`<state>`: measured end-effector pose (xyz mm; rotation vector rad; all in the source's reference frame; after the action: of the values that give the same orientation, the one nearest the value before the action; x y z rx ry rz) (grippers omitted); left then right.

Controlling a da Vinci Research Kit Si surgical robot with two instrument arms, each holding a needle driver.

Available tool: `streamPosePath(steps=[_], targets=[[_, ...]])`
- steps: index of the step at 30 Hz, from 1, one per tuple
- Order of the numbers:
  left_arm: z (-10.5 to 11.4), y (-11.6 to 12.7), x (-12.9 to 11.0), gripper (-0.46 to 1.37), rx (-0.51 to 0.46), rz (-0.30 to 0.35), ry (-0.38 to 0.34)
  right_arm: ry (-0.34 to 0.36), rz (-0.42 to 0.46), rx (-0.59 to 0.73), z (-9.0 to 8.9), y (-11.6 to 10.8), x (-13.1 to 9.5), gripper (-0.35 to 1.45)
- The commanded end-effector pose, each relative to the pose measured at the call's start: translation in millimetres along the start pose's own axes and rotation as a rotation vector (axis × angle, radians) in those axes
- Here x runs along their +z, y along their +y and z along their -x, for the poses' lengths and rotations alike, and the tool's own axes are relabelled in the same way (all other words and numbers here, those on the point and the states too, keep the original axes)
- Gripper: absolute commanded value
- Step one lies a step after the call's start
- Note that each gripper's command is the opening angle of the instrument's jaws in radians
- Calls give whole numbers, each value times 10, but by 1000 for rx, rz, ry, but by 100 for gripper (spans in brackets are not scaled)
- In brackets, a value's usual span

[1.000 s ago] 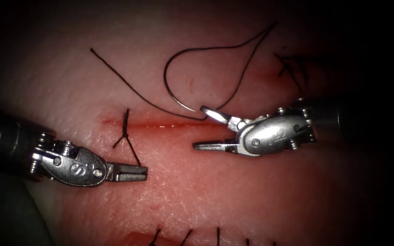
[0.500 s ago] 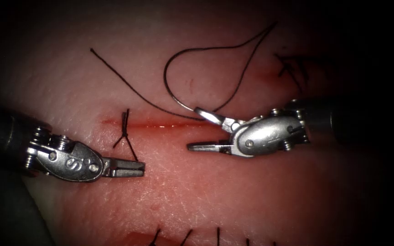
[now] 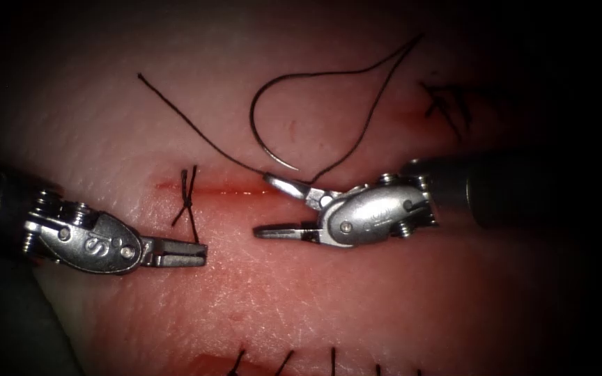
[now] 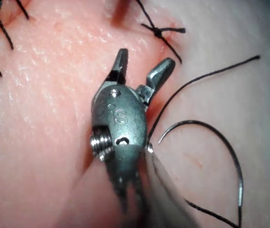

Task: Wound Closure
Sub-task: Cut the suture with the right gripper

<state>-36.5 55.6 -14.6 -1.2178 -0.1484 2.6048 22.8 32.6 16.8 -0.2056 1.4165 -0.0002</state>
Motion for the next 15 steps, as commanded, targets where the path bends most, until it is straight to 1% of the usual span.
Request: streamPosePath(steps=[1,9,15], targets=[[0,0,-1,-35,-1,9,0,2,-9,-2,0,-1,3,128],[1,-1,-5,-35,-2,5,-3,11,-20,-16,8,-13,21,128],[1,-2,-9,-35,-4,4,-4,17,-30,-21,7,-18,34,127]])
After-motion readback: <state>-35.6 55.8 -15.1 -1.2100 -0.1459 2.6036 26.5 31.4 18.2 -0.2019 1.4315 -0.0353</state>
